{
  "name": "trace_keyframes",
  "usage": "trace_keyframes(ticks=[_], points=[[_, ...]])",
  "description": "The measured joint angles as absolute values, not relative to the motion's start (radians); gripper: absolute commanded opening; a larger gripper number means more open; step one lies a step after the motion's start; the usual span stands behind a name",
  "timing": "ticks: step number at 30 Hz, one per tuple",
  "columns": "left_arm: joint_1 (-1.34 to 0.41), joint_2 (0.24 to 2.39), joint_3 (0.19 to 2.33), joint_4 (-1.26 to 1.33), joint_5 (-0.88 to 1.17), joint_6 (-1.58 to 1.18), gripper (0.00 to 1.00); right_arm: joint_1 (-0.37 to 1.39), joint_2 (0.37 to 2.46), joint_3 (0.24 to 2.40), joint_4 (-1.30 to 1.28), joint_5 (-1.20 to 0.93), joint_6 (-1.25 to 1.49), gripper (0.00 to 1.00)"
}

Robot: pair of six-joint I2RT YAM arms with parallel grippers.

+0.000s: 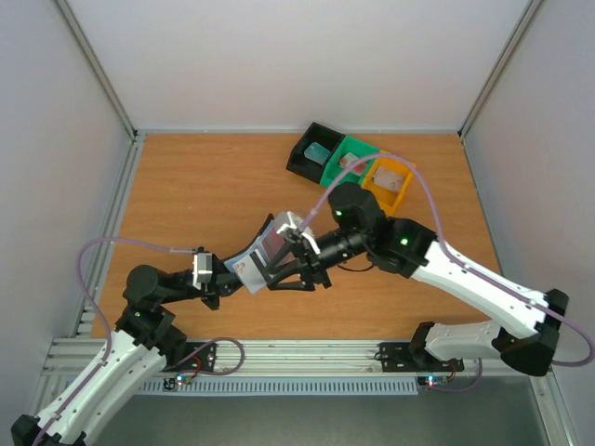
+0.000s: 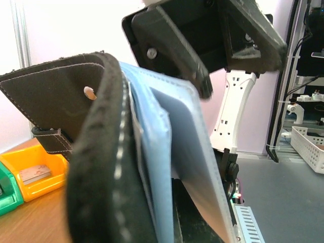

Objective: Take the credit cards out of the card holder

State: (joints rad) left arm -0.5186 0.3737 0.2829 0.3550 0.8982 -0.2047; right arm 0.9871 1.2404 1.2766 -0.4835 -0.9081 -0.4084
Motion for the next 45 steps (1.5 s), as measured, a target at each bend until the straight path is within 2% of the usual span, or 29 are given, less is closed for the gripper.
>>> trace_keyframes(ticks=[6,12,26,30,36,45], points=[[-0.519,0.374,0.283,0.356,0.916,-0.205,0.0,0.939,1.126,1.267,-0.509,-0.792,-0.413,0.26],[-0.519,0.374,0.283,0.356,0.931,-0.209,0.0,0.932,1.22,1.29,-0.531,-0.735,-0.381,0.23],[-0.519,0.374,0.283,0.356,0.933,-0.208,0.0,0.937,1.307,1.29,-0.511,-0.842,-0.352,0.2],[-0.519,0.373,0.283,0.365,0.936,-0.208,0.0,0.938,1.308,1.29,-0.5,-0.891,-0.35,0.14],[-0.519,0.373,0.283,0.369,0.936,-0.208,0.0,0.945,1.308,1.29,-0.502,-0.91,-0.352,0.01],[-0.519,0.373,0.283,0.367,0.939,-0.209,0.0,0.934,1.266,1.274,-0.525,-0.862,-0.4,0.01]])
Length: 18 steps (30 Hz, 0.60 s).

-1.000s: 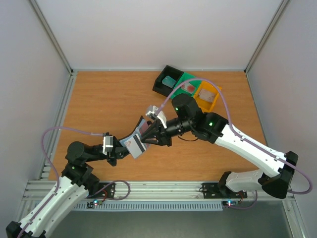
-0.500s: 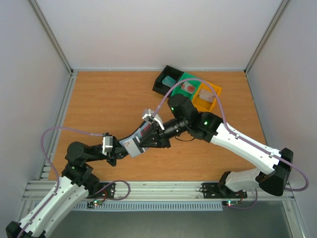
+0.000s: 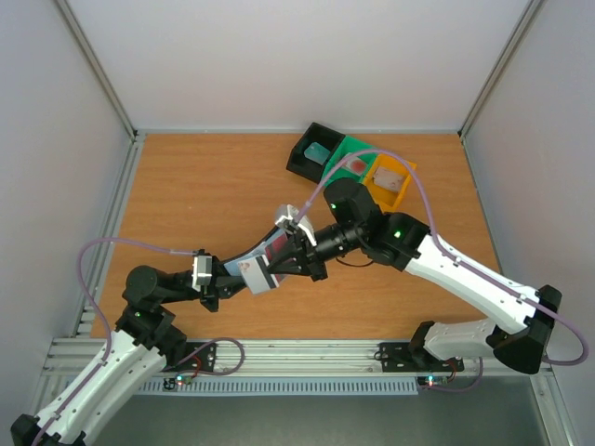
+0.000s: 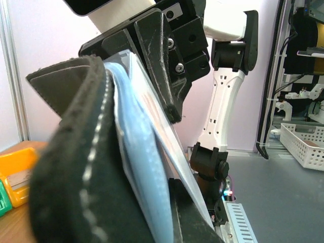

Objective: Take the credit cards out of the card holder

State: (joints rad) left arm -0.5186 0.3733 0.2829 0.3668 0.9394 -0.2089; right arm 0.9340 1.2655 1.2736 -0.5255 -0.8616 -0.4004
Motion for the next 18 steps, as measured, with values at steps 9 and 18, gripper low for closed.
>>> trace_keyframes(ticks=[9,18], points=[[-0.519,0.372,0.283,0.371,0.939,-0.212,0.0,0.874,1.186,1.261,-0.604,-0.811,-0.448,0.05],[-0.519,0.372,0.283,0.37,0.947,-0.212,0.0,0.852,1.184,1.253,-0.615,-0.814,-0.451,0.04]])
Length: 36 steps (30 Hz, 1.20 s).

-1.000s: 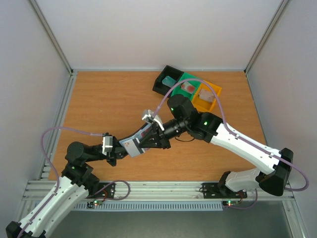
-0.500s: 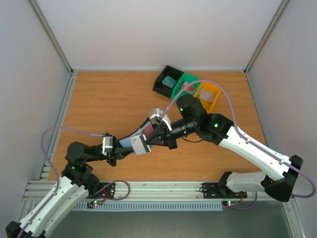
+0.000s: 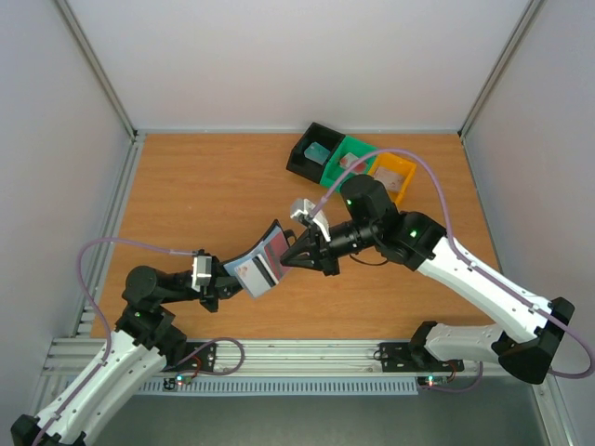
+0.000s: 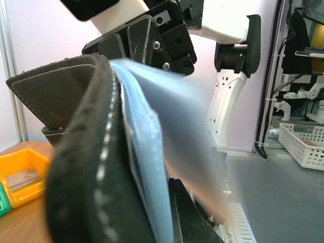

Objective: Take the credit cards out of the card holder

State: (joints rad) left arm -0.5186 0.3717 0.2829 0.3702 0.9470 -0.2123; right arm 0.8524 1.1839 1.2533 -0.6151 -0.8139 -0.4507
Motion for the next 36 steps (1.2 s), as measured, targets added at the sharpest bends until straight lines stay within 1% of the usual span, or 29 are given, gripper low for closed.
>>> trace_keyframes(ticks=[3,7,12,15,18,22,29,36], points=[[-0.519,0.372,0.283,0.37,0.948,-0.212,0.0,0.852,1.191,1.251,-0.601,-0.828,-0.449,0.04],[-0.519,0.372,0.283,0.371,0.95,-0.212,0.0,0.852,1.194,1.238,-0.581,-0.85,-0.443,0.16],[-0.519,0.372,0.283,0.37,0.952,-0.213,0.0,0.852,1.211,1.233,-0.54,-0.887,-0.417,0.2],[-0.519,0.372,0.283,0.371,0.953,-0.212,0.0,0.858,1.24,1.231,-0.501,-0.912,-0.393,0.24],[-0.519,0.372,0.283,0.37,0.954,-0.213,0.0,0.867,1.259,1.231,-0.482,-0.914,-0.381,0.26],[-0.519,0.372,0.283,0.37,0.954,-0.213,0.0,0.879,1.28,1.231,-0.477,-0.92,-0.378,0.25],[-0.519,0.372,0.283,0.371,0.954,-0.213,0.0,0.892,1.301,1.231,-0.478,-0.973,-0.378,0.12],[-0.519,0.372,0.283,0.371,0.954,-0.213,0.0,0.892,1.298,1.229,-0.478,-1.005,-0.382,0.06]])
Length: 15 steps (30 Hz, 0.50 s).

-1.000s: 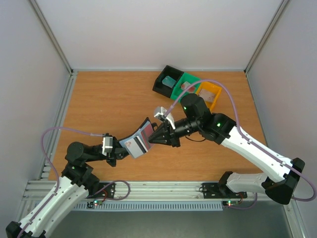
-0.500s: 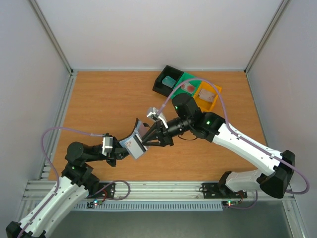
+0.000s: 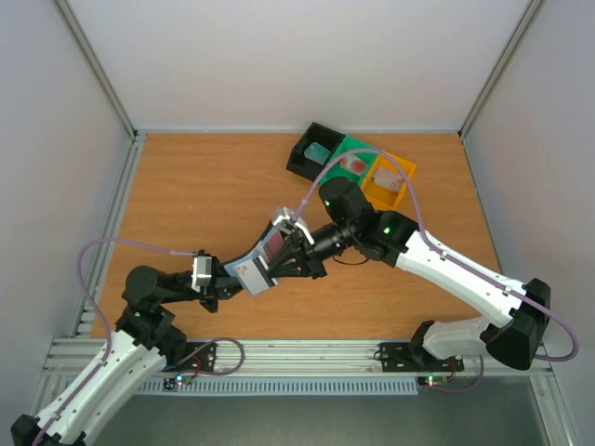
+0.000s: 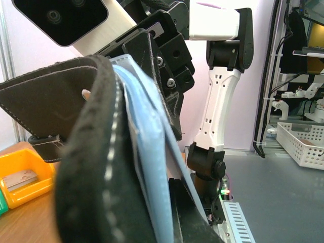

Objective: Take the credit cards out of the card holder

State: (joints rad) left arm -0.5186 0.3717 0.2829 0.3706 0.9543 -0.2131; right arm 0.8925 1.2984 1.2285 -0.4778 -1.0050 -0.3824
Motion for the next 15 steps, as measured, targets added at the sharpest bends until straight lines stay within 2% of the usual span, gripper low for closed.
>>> trace_keyframes(ticks=[8,15], points=[[-0.519,0.372,0.283,0.371,0.958,-0.22,0.0,0.892,1.273,1.219,-0.48,-1.001,-0.399,0.01],[-0.519,0.372,0.283,0.371,0.958,-0.224,0.0,0.88,1.242,1.218,-0.512,-0.971,-0.43,0.01]])
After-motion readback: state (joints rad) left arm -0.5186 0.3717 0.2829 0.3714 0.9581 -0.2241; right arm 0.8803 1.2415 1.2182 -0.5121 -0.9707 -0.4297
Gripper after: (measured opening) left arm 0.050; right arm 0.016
